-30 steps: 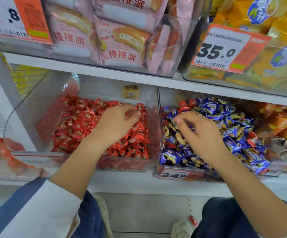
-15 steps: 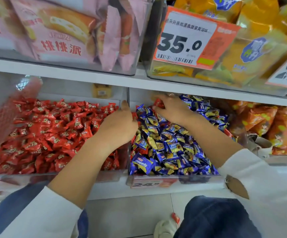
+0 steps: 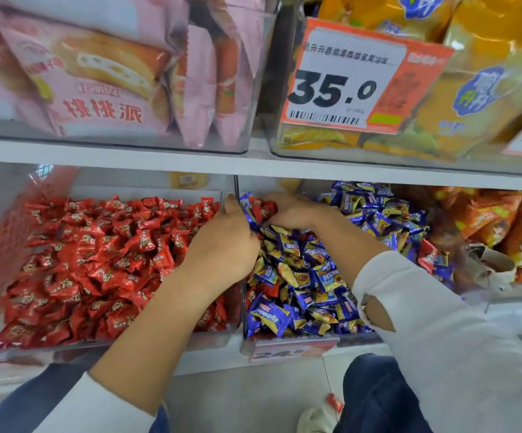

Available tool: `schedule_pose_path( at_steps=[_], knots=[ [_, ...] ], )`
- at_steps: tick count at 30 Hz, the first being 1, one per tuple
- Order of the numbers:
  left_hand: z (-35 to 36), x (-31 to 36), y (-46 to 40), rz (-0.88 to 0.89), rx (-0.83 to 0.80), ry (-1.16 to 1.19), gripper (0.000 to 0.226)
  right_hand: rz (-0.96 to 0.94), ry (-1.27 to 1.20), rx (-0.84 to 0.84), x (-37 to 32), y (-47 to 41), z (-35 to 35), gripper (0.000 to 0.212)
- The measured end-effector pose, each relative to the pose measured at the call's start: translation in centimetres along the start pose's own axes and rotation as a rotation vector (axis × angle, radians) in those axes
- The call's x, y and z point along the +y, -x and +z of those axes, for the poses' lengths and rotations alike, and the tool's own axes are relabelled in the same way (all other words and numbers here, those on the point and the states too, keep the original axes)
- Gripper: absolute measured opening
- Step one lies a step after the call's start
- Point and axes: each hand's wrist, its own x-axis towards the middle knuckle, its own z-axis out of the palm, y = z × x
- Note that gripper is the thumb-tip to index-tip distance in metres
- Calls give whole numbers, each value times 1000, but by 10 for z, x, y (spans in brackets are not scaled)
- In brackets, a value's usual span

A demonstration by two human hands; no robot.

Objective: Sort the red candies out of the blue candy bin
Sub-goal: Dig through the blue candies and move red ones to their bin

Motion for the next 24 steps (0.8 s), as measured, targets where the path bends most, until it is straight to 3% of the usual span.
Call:
schedule_pose_path(
  at_steps=[2, 6, 12, 18, 22, 24],
  knots=[
    [0, -1, -1, 9, 3, 2, 55, -36, -89, -6, -3, 9, -4, 38],
    [0, -3, -2, 14, -5, 30, 54, -193, -337, 25, -7, 48, -13, 31],
    [-1, -4, -2, 24, -6, 67, 51, -372, -228, 183, 7, 106, -2, 24],
    [-1, -4, 1, 13, -5, 59, 47, -257, -107, 278, 45, 149, 7, 39],
    [1, -5, 1, 13, 2, 46, 48, -192, -349, 186, 58, 175, 0, 45],
    [1, -6, 0, 7, -6, 44, 48, -196, -464, 248, 55, 177, -4, 45]
  ],
)
